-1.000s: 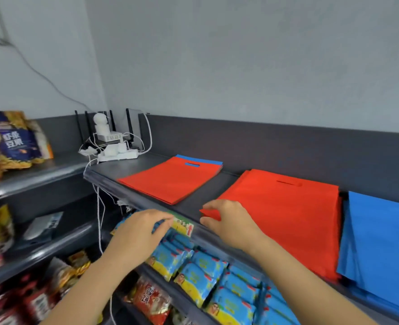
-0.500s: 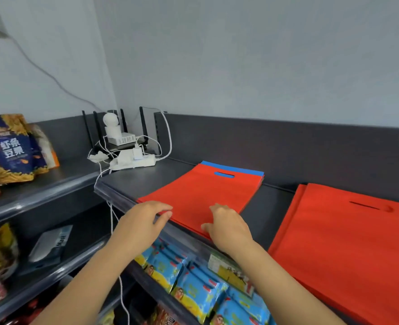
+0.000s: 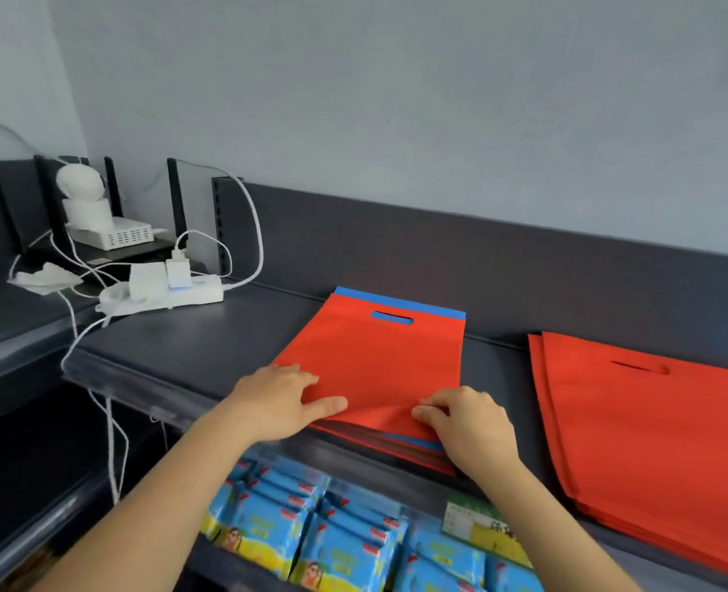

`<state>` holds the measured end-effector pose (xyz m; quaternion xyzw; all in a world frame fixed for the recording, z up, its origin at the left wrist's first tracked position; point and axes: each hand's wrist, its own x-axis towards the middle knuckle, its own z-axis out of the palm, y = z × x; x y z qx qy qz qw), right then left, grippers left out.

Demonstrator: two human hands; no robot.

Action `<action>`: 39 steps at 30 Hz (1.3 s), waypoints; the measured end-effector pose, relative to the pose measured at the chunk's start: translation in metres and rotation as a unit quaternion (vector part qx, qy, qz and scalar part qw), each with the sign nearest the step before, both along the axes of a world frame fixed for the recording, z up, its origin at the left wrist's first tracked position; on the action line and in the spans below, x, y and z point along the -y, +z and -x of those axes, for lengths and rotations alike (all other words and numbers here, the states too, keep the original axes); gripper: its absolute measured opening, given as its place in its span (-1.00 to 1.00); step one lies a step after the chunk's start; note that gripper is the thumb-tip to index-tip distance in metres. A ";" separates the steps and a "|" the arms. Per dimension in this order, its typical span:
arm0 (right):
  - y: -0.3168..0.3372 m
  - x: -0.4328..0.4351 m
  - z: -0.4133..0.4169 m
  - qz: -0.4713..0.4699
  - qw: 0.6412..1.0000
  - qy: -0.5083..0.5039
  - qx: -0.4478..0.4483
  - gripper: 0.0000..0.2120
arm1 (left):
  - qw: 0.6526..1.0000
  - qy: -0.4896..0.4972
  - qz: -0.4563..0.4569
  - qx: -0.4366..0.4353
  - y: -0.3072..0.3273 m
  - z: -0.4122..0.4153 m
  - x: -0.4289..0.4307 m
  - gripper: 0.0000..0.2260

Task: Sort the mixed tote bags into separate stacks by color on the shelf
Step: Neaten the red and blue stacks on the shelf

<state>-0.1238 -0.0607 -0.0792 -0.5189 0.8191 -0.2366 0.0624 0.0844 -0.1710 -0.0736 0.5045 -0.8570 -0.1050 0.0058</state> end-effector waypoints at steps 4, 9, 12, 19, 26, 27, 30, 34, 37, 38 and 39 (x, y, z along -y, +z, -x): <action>0.013 0.009 -0.004 -0.024 0.999 -0.042 0.002 -0.78 | 0.998 -0.055 -0.018 0.032 0.007 -0.009 0.002 -0.18; 0.031 0.021 0.012 0.115 0.971 -0.069 0.199 -0.73 | 0.996 -0.016 0.089 -0.003 0.007 -0.014 0.006 -0.59; 0.033 0.016 0.017 0.121 0.895 -0.108 0.416 -0.30 | 0.993 -0.019 0.103 -0.053 -0.002 -0.016 -0.001 -0.65; 0.053 -0.032 0.061 0.195 0.810 -0.126 0.539 -0.32 | 0.926 -0.094 0.195 -0.309 0.011 0.023 -0.050 -0.74; 0.079 -0.118 0.154 0.336 0.864 -0.086 0.364 -0.60 | 0.868 -0.270 0.342 -0.239 0.032 0.119 -0.110 -0.69; 0.079 -0.131 0.166 0.339 0.866 -0.086 0.357 -0.60 | 0.855 -0.278 0.372 -0.233 0.030 0.132 -0.119 -0.79; 0.067 -0.155 0.195 0.293 0.875 -0.086 0.375 -0.58 | 0.836 -0.258 0.414 -0.253 0.034 0.162 -0.155 -0.67; 0.034 -0.160 0.217 0.206 0.854 -0.104 0.466 -0.58 | 0.791 -0.244 0.486 -0.282 0.037 0.183 -0.175 -0.75; 0.009 -0.157 0.220 0.172 0.849 -0.113 0.487 -0.59 | 0.781 -0.256 0.497 -0.279 0.036 0.190 -0.173 -0.74; 0.005 -0.157 0.220 0.170 0.846 -0.112 0.492 -0.53 | 0.774 -0.266 0.502 -0.281 0.035 0.192 -0.172 -0.74; 0.005 -0.156 0.220 0.169 0.841 -0.102 0.503 -0.47 | 0.767 -0.279 0.506 -0.280 0.033 0.195 -0.170 -0.73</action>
